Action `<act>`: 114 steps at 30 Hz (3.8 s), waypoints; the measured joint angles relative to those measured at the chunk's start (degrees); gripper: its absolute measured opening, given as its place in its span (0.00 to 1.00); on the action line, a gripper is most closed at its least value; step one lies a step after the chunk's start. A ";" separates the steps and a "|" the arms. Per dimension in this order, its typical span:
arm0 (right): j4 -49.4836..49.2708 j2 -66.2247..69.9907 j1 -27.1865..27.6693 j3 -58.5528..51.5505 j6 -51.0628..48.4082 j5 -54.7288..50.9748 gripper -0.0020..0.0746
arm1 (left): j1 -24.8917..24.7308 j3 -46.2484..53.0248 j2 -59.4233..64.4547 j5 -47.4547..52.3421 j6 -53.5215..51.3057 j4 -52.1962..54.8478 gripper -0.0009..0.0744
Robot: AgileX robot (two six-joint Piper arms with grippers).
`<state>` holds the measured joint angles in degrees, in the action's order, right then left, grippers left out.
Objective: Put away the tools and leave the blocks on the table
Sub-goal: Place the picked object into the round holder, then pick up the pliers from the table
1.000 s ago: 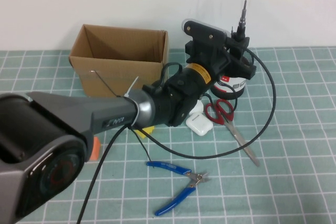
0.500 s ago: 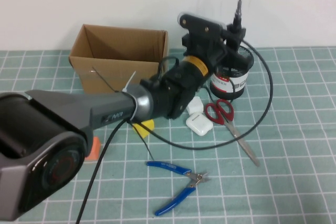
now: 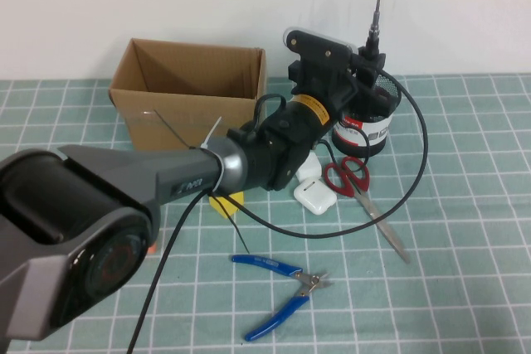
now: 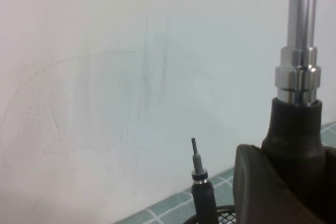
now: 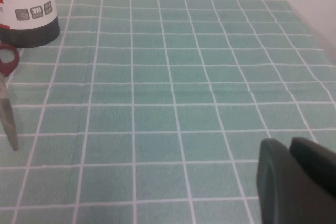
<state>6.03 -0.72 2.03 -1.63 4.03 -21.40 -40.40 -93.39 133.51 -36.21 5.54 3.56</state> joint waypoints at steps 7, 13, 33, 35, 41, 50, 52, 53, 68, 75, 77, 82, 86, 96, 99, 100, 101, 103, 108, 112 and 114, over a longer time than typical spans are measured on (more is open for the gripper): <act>0.00 0.00 0.00 0.00 0.00 0.00 0.01 | 0.00 0.00 0.09 2.11 0.00 0.25 0.25; 0.00 0.00 0.00 0.00 0.00 0.00 0.01 | 0.00 0.00 0.09 1.46 0.00 0.25 0.35; 0.00 0.00 0.00 0.00 0.00 0.00 0.01 | -1.66 0.00 -11.20 28.28 0.00 0.30 0.12; 0.00 0.00 0.00 0.00 0.00 0.00 0.01 | -2.20 0.00 -15.14 37.58 0.00 0.43 0.06; 0.00 0.00 0.00 0.00 0.00 0.00 0.01 | -2.69 0.00 -25.74 68.87 -3.18 0.43 0.01; 0.00 0.00 0.00 0.00 0.00 0.00 0.01 | -2.71 2.81 -30.38 99.94 -9.09 -1.12 0.01; 0.00 0.00 0.00 0.00 0.00 0.00 0.01 | -3.13 5.90 -31.11 101.51 -14.58 -1.98 0.01; 0.00 0.00 0.00 0.00 0.00 0.00 0.01 | -3.27 7.95 -31.60 101.64 -18.51 -2.36 0.01; 0.00 0.00 0.00 0.00 0.00 0.00 0.01 | 0.02 20.30 -29.30 83.87 -65.42 -9.88 0.11; 0.00 0.00 0.00 0.00 0.00 0.00 0.01 | 0.02 19.92 -25.21 83.87 -72.08 -10.10 0.34; 0.00 0.00 0.00 0.00 0.00 0.00 0.01 | 0.02 19.20 -24.23 83.87 -73.29 -10.10 0.36; 0.00 0.00 0.00 0.00 0.00 0.00 0.01 | 0.02 15.94 -21.40 83.87 -74.37 -10.10 0.37; 0.00 0.00 0.00 0.00 0.00 0.00 0.01 | 0.02 13.30 -19.13 84.35 -74.76 -10.10 0.38; 0.00 0.00 0.00 0.00 0.00 0.00 0.01 | 0.39 12.60 -16.76 87.19 -78.80 -10.23 0.38; 0.00 0.00 0.00 0.00 0.00 0.00 0.01 | 0.90 12.60 -16.24 86.08 -79.64 -10.23 0.38; 0.00 0.00 0.00 0.00 0.00 0.00 0.01 | 1.03 12.60 -15.84 85.76 -79.81 -10.13 0.38; 0.00 0.00 0.00 0.00 0.00 0.00 0.01 | 1.14 12.60 -15.53 85.61 -79.81 -10.13 0.38; 0.00 0.00 0.00 0.00 0.00 0.00 0.01 | 1.17 12.60 -14.70 84.79 -79.81 -10.01 0.38; 0.00 0.00 0.00 0.00 0.00 0.00 0.01 | 1.17 12.20 -13.96 84.70 -79.90 -9.93 0.38; 0.00 0.00 0.00 0.00 0.00 0.00 0.01 | 1.17 11.97 -13.86 85.82 -79.90 -9.93 0.30; 0.00 0.00 0.00 0.00 0.00 0.00 0.01 | 1.27 11.98 -13.86 86.76 -79.90 -9.80 0.18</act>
<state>6.03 -0.72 2.03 -1.63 4.03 -21.40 -39.14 -81.41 119.65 50.55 -74.35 -6.24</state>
